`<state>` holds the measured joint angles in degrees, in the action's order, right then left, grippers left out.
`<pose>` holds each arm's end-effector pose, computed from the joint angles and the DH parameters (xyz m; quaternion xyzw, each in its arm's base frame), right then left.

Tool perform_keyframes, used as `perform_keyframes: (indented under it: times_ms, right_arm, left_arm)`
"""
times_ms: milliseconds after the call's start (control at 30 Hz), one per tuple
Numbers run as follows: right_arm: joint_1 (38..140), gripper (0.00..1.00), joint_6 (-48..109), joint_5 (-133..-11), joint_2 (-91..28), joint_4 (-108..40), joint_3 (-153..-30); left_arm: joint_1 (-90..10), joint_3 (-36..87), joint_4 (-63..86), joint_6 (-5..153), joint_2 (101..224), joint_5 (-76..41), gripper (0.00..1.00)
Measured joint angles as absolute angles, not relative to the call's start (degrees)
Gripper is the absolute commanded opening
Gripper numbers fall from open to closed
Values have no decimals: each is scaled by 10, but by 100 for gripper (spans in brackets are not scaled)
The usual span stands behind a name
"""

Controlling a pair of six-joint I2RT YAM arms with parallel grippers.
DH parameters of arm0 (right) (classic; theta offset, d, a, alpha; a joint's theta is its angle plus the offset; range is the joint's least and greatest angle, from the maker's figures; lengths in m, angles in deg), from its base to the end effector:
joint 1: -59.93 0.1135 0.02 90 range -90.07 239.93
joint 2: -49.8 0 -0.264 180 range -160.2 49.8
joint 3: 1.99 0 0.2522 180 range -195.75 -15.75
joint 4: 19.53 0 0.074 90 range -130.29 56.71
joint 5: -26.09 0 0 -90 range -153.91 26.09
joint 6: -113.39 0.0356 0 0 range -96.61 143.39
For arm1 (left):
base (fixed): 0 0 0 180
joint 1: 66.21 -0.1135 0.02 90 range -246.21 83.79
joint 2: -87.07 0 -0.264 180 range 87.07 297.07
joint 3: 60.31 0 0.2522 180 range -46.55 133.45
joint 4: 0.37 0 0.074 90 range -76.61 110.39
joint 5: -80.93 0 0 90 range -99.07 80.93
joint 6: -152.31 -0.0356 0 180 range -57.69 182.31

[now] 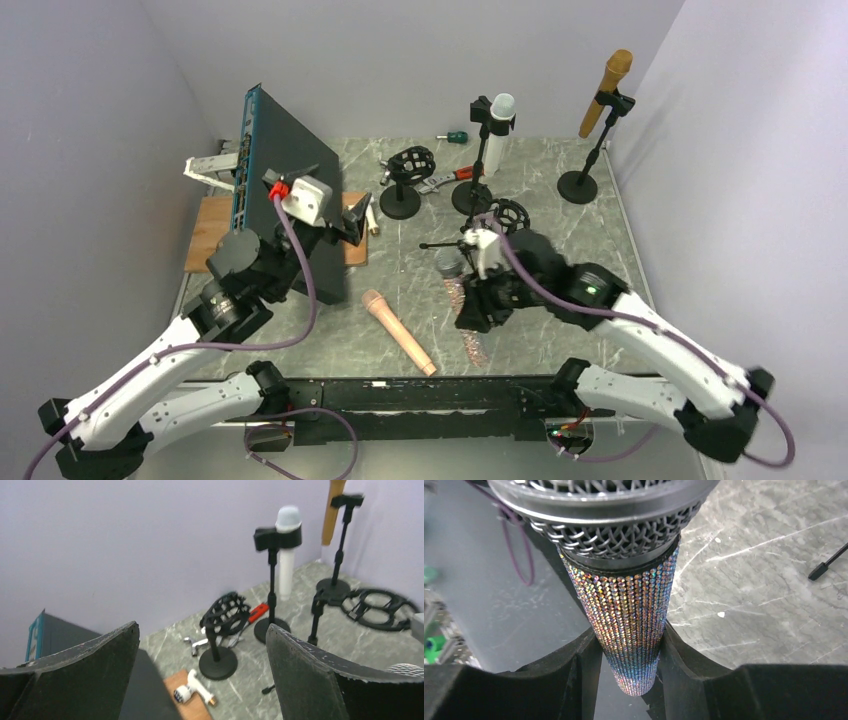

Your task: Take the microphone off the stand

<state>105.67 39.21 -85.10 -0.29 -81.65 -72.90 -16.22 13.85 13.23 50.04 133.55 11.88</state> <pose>0.1073 0.1285 0.3349 -0.3044 0.8456 0.3513 0.2625 0.1162 -0.1186 0.4482 0.1900 0.5919 -0.1448 0.7698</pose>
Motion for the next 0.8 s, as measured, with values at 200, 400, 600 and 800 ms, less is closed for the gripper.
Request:
perform_keyframes:
  times_ms: [200, 400, 600, 800]
  right_arm:
    - [1153, 0, 423, -706, -189, -828, -807]
    - [1164, 0, 442, -632, -351, -840, -892]
    - [1173, 4, 454, -602, -463, -849, -950]
    - [1176, 6, 457, -599, -524, -850, -963]
  left_arm:
    - [-188, 8, 93, 495, 1267, 135, 99]
    - [-190, -11, 75, 511, 1242, 154, 99]
    - [-176, -13, 55, 510, 1223, 177, 99]
    - [-157, -14, 46, 503, 1221, 188, 100]
